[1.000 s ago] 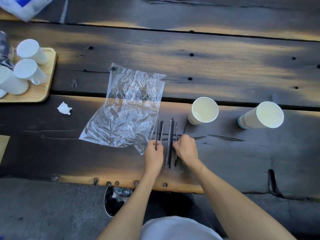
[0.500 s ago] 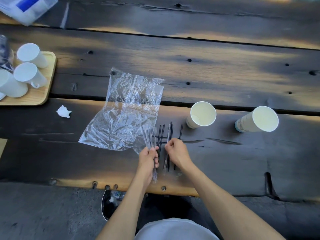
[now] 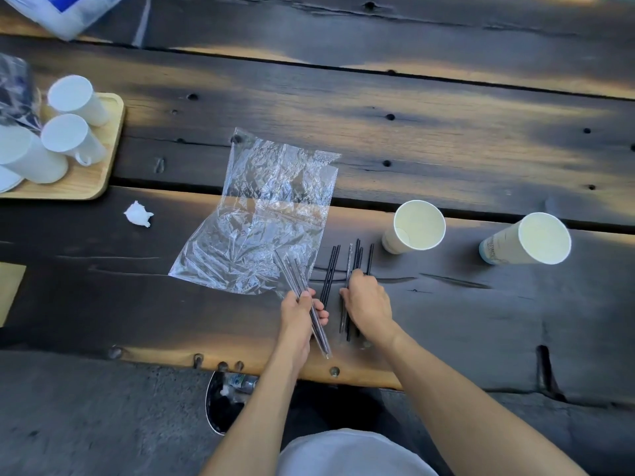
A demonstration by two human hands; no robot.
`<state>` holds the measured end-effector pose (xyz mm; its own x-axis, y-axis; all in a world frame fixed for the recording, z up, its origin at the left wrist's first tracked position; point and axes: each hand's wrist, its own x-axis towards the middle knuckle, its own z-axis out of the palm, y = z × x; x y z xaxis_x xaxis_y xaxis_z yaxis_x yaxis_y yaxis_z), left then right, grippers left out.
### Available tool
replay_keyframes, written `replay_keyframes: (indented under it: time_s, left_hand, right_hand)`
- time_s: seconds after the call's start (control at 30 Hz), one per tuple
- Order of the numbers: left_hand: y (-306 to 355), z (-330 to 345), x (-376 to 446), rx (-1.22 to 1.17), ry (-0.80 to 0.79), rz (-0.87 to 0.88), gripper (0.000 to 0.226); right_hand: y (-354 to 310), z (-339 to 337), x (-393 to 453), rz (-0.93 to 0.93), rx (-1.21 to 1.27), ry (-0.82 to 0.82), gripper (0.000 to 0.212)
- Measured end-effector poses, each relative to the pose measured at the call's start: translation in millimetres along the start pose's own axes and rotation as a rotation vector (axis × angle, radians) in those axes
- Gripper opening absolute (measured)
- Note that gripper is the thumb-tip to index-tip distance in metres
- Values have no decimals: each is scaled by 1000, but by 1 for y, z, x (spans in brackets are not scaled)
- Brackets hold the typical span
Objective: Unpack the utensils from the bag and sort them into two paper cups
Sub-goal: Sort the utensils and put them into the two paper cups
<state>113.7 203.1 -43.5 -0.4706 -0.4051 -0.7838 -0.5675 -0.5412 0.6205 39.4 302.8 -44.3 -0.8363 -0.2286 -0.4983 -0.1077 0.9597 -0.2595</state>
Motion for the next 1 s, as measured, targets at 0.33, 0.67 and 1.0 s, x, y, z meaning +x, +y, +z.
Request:
replay_keyframes:
  time_s: [0.33, 0.67, 1.0]
  left_hand:
    - [6, 6, -2, 36, -44, 2, 13]
    - [8, 13, -18, 210, -191, 20, 20]
    - [17, 25, -47, 178, -333, 49, 21]
  right_hand:
    - [1, 1, 2, 103, 147, -59, 12]
    - [9, -23, -13, 72, 901, -227, 15]
    - [17, -40, -35, 37, 1015, -212, 13]
